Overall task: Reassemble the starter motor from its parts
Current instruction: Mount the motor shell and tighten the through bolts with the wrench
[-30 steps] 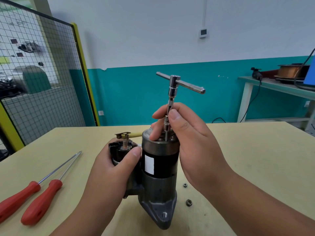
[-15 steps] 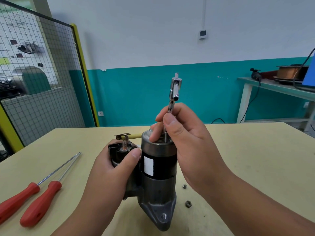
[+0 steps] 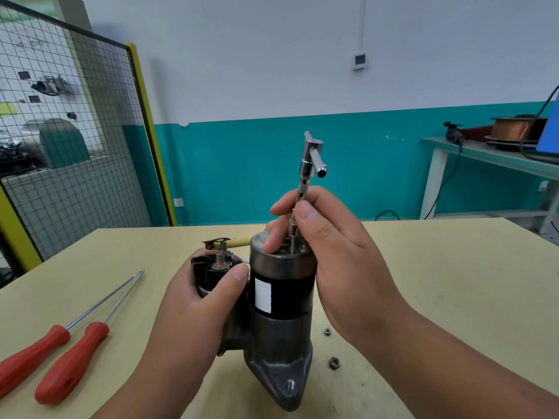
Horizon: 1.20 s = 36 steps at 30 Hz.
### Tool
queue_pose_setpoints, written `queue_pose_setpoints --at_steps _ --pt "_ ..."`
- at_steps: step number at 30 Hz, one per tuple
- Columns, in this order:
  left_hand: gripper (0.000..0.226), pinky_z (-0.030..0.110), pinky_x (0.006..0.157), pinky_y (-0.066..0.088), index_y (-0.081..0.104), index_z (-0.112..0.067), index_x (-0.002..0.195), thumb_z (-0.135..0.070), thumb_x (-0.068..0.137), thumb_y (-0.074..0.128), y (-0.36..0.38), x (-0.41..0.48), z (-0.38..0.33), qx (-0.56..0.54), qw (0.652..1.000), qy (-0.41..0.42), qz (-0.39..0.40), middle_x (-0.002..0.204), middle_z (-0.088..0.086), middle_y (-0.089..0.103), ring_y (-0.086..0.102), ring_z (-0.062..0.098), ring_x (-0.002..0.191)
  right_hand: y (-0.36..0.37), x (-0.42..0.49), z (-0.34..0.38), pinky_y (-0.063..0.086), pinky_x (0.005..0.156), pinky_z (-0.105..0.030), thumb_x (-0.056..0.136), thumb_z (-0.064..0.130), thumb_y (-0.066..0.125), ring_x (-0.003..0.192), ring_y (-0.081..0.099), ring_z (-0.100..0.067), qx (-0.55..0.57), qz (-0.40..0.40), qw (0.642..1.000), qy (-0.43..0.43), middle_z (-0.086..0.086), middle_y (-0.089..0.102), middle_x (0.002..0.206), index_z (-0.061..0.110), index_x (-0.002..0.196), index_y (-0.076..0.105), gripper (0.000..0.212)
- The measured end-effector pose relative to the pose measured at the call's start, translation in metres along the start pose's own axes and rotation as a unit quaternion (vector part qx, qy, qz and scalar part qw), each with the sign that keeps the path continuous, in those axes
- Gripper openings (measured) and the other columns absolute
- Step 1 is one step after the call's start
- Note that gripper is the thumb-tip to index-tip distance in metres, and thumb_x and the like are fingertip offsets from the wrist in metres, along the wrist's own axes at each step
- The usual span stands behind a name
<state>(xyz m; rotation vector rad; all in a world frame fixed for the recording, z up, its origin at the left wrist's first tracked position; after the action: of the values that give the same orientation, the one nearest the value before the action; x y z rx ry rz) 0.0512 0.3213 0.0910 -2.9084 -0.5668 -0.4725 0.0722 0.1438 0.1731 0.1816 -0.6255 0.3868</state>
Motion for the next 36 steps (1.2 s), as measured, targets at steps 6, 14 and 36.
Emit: queue_pose_setpoints --at_steps 6,14,36 --pt "0.037 0.02 0.039 0.046 0.075 -0.048 0.097 -0.066 0.065 0.07 -0.0003 0.0001 0.0022 -0.004 1.0 -0.014 -0.001 0.083 -0.009 0.078 0.074 0.018 0.071 -0.0017 0.0 -0.0031 0.053 0.086 -0.02 0.104 0.038 0.04 0.091 0.069 -0.015 0.009 -0.003 1.0 0.006 -0.002 0.073 0.085 0.034 0.101 0.069 0.03" --pt "0.024 0.02 0.042 0.048 0.075 -0.047 0.097 -0.055 0.074 0.071 0.001 -0.0008 0.0016 -0.005 1.0 -0.017 0.005 0.085 -0.008 0.078 0.076 0.014 0.074 0.0014 0.0 0.0008 0.051 0.086 -0.014 0.103 0.037 0.045 0.086 0.067 -0.01 -0.011 0.005 1.0 -0.007 0.003 0.072 0.083 0.033 0.097 0.067 0.023" --pt "0.048 0.033 0.057 0.056 0.071 -0.053 0.099 -0.076 0.057 0.065 0.0007 0.0008 0.0034 0.006 1.0 -0.013 0.003 0.091 -0.014 0.079 0.077 0.023 0.093 -0.0018 -0.0004 0.0002 0.053 0.086 -0.018 0.106 0.036 0.042 0.085 0.068 -0.013 0.011 -0.006 1.0 -0.009 0.0 0.072 0.082 0.029 0.097 0.07 0.031"
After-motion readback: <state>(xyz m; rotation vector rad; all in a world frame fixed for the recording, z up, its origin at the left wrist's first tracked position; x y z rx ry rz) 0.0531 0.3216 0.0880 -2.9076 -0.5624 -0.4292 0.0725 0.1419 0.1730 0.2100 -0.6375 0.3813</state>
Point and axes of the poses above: each hand's wrist, its own x-axis towards the middle knuckle, its own y-axis out of the palm, z = x × y, the point moved 10 cm from there along x, towards the middle knuckle
